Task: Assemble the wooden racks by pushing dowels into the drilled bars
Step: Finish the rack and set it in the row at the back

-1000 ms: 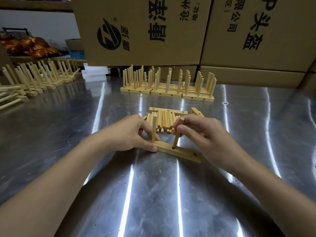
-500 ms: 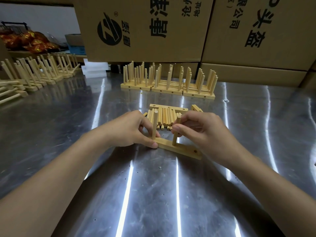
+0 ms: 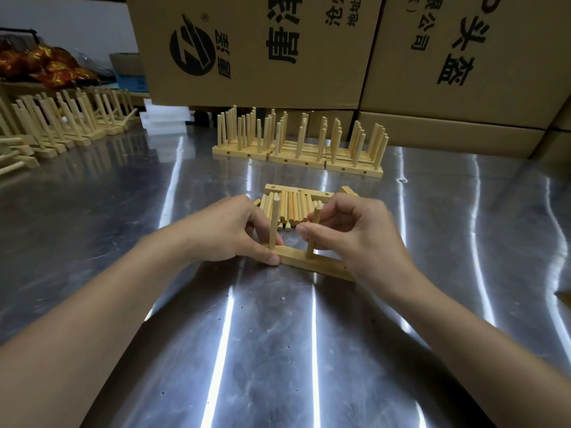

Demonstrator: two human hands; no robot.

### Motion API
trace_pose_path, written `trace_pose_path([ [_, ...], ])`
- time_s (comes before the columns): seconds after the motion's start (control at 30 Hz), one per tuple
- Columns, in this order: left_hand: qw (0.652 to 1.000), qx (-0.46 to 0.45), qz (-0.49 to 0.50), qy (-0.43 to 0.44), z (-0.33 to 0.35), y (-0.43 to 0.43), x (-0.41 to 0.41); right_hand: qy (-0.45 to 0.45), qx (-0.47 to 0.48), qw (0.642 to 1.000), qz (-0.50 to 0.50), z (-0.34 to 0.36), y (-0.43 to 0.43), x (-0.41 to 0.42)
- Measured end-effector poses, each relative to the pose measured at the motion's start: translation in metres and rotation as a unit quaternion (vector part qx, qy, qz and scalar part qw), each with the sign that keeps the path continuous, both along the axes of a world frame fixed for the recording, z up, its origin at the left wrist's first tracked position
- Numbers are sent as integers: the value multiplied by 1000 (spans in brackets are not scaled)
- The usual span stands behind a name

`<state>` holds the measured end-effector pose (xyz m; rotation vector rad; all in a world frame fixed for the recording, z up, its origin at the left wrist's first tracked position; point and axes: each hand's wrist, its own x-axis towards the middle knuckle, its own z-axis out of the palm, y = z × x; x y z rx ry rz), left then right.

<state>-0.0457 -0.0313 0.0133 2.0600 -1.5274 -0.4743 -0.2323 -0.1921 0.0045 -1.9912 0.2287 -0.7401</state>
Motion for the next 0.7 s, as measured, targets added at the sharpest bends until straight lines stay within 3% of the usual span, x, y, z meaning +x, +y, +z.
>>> trace_pose_path([
  [0.13, 1000, 0, 9, -1, 3, -1, 1, 9, -18, 1000, 23, 4, -2, -3],
  [0.23, 1000, -5, 7, -5, 3, -1, 4, 10, 20, 999, 45, 6, -5, -3],
  [0.5, 1000, -13, 5, 0, -2, -2, 2, 5, -25, 1000, -12, -1, -3, 0],
  [0.7, 1000, -6, 14, 15, 8, 0, -2, 20, -10, 999, 27, 9, -3, 0],
])
